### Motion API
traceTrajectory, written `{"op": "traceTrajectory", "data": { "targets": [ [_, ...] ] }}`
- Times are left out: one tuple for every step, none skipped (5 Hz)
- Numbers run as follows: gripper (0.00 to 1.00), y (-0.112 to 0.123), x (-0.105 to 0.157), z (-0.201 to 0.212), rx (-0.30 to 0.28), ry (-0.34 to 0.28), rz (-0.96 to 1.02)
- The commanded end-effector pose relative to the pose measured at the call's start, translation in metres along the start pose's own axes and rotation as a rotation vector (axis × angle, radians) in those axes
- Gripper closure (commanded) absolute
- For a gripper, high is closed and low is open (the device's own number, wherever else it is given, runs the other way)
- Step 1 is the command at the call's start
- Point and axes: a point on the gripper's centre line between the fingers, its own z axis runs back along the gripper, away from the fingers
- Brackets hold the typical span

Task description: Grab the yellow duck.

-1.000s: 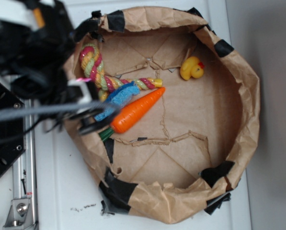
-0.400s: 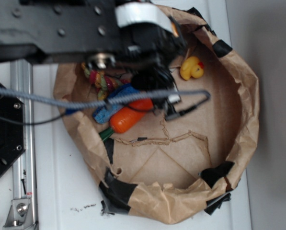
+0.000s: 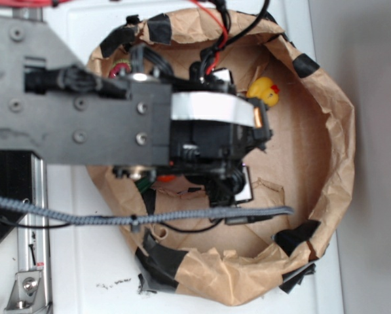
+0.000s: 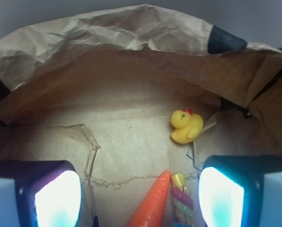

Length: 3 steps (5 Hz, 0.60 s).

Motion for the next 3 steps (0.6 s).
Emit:
{"op": "traceTrajectory", "data": {
  "targets": [
    [0.00,0.036,0.020,-0.034,0.043,-0.015,0.068],
    [0.00,0.043,0.033,-0.046,0.055,-0.054,0.039],
    [0.00,0.041,0.042,-0.062,0.006,-0.103,0.011]
  ]
}}
